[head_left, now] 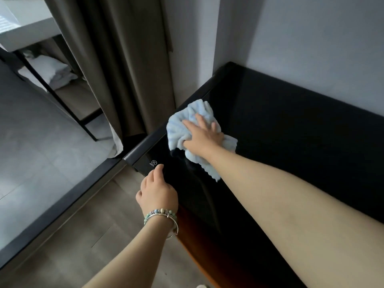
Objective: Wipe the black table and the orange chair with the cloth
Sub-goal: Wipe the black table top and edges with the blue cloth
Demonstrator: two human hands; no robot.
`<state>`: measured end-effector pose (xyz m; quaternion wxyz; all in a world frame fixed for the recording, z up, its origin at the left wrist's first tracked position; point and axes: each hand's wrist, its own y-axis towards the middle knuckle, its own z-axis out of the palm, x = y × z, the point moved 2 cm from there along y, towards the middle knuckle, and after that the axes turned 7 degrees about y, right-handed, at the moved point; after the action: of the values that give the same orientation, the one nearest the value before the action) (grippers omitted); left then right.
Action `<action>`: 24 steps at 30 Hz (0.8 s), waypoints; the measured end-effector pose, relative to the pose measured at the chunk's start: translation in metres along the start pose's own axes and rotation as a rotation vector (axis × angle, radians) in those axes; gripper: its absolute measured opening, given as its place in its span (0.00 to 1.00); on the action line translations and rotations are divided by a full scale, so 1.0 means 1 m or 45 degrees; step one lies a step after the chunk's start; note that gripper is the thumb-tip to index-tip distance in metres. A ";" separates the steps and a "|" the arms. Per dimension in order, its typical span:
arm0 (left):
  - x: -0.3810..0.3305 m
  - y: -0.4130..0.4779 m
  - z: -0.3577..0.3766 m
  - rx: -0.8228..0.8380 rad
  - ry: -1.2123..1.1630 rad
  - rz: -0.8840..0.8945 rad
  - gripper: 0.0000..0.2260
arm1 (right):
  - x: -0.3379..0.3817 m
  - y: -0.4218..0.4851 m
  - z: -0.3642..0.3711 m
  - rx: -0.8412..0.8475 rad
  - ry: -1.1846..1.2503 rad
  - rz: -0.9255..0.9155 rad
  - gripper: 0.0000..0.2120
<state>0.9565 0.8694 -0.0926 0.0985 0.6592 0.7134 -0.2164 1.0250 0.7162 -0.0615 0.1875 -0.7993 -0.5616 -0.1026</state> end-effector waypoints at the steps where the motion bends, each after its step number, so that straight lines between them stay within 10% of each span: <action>1: 0.000 0.001 0.001 -0.002 0.024 0.009 0.25 | 0.007 0.005 0.007 0.048 -0.038 -0.027 0.18; 14: -0.006 -0.029 0.002 -0.272 0.164 0.545 0.18 | -0.098 -0.114 0.017 0.197 0.024 -0.326 0.14; 24: -0.050 -0.163 0.055 0.150 0.333 0.582 0.21 | -0.192 -0.252 0.007 0.249 0.032 -0.339 0.15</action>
<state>0.7938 0.7945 -0.0915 0.0134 0.8302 0.5387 -0.1427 0.7220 0.6294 -0.0930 0.2564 -0.6943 -0.6675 -0.0814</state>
